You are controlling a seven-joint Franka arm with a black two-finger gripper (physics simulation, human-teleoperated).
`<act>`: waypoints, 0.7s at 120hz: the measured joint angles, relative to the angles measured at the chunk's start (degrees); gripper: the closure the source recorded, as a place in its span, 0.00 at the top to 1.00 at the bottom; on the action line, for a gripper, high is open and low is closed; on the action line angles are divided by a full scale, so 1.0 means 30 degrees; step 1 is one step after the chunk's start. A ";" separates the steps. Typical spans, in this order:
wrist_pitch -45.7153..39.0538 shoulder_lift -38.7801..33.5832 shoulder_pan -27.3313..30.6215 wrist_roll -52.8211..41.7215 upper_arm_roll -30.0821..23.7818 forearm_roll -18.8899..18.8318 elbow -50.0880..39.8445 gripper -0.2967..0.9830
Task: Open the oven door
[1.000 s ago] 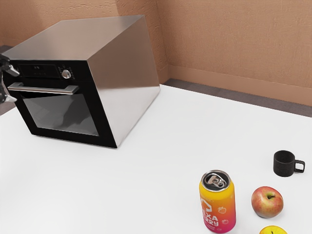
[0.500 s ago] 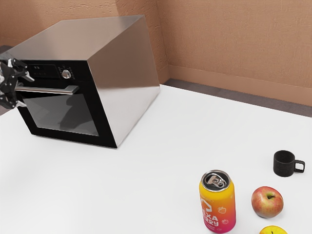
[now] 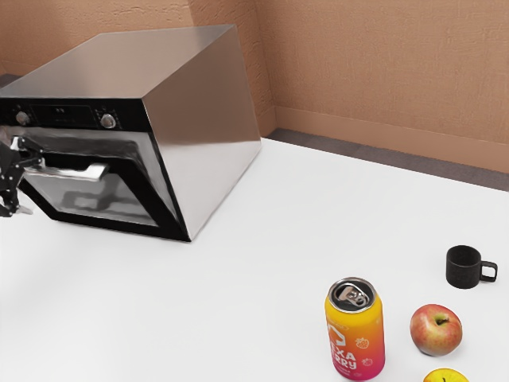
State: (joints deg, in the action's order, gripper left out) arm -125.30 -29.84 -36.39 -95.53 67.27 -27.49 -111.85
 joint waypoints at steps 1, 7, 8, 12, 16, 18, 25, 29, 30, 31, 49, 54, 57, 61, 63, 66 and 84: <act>-0.0026 -0.0400 0.1326 -0.0004 -0.1112 -0.0043 -0.0809 0.73; 0.0810 -0.7977 1.0033 -0.0093 -0.8037 -0.0207 -0.7194 0.68; 0.1113 -0.9447 1.1031 -0.0117 -0.8800 -0.0176 -0.7890 0.69; 0.2597 -1.3385 1.3742 -0.0205 -1.2964 0.1255 -0.7524 0.71; 0.4001 -1.3558 1.5241 -0.0206 -1.6841 0.2915 -0.4181 0.72; 0.4669 -1.2315 1.5699 -0.0144 -1.8414 0.3652 -0.1730 0.72; 0.6888 -0.4627 1.6700 0.0841 -2.1969 0.5564 0.7287 0.73; 0.7908 -0.0541 1.6868 0.2018 -2.3128 0.6329 0.9902 0.74; 0.8139 0.0308 1.6889 0.2323 -2.3406 0.6494 1.0333 0.74; 0.8355 0.1203 1.6903 0.2643 -2.3657 0.6664 1.0709 0.74; 1.1159 1.0084 1.6864 0.8391 -2.6102 0.8099 1.1930 0.76; 1.1656 1.0748 1.6724 0.9775 -2.6301 0.8202 1.1959 0.76; 1.1909 1.0956 1.6642 1.0560 -2.6364 0.8255 1.1970 0.76; 1.2201 1.1118 1.6566 1.1558 -2.6414 0.8310 1.1979 0.76; 1.2330 1.1167 1.6549 1.2037 -2.6429 0.8333 1.1982 0.76; 1.2505 1.1218 1.6552 1.2730 -2.6445 0.8361 1.1985 0.76; 1.3192 1.1300 1.2564 1.6343 -2.2004 0.8519 1.1970 0.77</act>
State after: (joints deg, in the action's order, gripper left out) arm -85.72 4.06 1.30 -46.50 1.26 -1.93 -75.94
